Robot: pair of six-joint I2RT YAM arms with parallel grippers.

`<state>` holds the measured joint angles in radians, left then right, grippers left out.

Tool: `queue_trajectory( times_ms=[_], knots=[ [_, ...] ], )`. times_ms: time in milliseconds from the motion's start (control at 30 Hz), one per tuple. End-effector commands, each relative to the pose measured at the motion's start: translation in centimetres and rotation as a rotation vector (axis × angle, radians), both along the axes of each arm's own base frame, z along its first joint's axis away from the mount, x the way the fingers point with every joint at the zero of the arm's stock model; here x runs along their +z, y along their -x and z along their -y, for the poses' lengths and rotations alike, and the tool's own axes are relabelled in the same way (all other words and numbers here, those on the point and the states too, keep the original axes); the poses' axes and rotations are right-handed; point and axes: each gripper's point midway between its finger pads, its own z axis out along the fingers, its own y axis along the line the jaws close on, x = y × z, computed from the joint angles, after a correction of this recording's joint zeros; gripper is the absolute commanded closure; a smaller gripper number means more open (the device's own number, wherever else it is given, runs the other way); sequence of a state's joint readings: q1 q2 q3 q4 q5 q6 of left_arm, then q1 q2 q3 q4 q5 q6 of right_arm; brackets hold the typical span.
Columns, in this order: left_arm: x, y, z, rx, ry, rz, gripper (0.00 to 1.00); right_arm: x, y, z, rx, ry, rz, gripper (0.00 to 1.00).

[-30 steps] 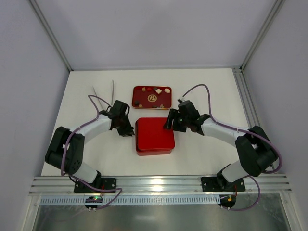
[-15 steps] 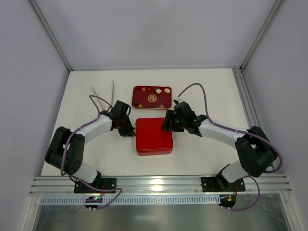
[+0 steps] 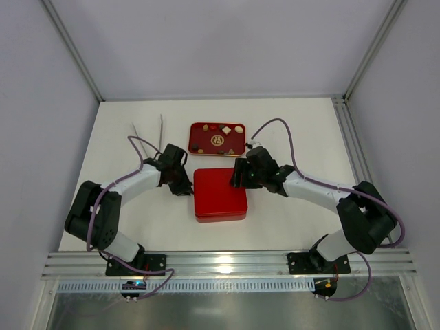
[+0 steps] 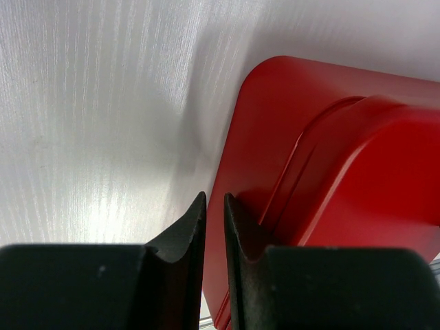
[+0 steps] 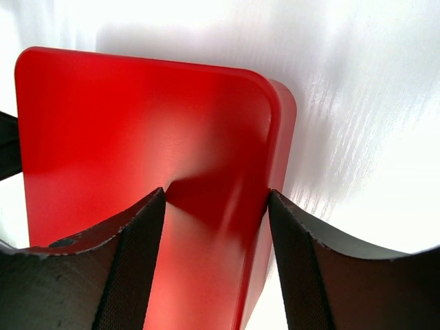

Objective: Pack the chocolate

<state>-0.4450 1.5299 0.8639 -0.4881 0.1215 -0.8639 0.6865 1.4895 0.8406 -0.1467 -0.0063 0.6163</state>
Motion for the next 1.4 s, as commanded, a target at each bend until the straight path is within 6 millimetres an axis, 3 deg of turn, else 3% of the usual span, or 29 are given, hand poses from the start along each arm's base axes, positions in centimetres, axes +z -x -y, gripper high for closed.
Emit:
queue_trajectory(
  times_ms=[0,200,800,1367],
  knots=[
    [1.3,-1.3,1.4,0.002,0.045,0.042,0.85,2.2,-0.2,-0.9,0.054,-0.028,0.092,0.36],
    [1.0,-1.2,1.3,0.015,0.041,0.029,0.85,2.3,0.2,0.0,0.055,-0.002,0.125,0.34],
    [0.8,-1.3,0.8,0.033,0.015,0.029,0.89,2.1,1.4,0.1,0.121,0.031,0.136,0.34],
    [2.0,-1.2,-2.7,0.064,-0.024,0.048,0.7,2.4,1.9,1.1,0.093,-0.037,0.089,0.3]
  ],
)
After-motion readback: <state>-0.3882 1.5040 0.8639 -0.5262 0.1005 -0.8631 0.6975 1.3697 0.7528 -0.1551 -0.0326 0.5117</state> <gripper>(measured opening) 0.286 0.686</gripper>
